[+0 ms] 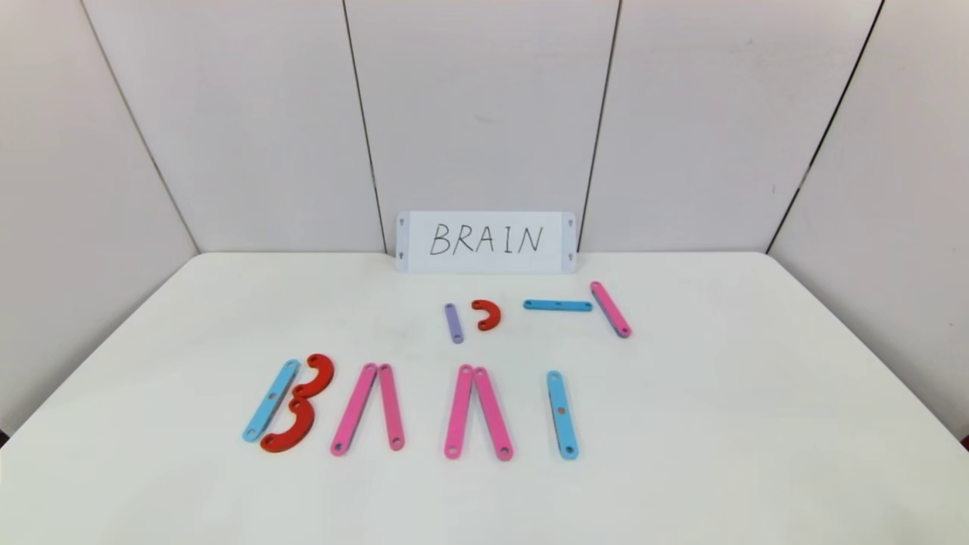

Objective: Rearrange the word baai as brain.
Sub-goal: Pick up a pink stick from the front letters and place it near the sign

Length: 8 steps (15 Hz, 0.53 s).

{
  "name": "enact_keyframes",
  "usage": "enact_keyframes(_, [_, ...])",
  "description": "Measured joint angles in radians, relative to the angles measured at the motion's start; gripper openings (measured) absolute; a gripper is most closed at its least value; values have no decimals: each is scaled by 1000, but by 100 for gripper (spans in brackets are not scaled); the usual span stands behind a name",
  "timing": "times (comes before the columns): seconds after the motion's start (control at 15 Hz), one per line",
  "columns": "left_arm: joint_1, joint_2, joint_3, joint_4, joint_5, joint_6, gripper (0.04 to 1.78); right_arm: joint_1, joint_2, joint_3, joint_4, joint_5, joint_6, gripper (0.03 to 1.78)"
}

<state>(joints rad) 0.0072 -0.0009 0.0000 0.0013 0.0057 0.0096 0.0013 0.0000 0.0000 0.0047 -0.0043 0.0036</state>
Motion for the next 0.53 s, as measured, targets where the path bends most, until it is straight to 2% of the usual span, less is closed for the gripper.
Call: enact_keyframes(0.53, [0, 0, 0, 0, 0, -4, 174, 0, 0, 0, 0, 0, -1, 173])
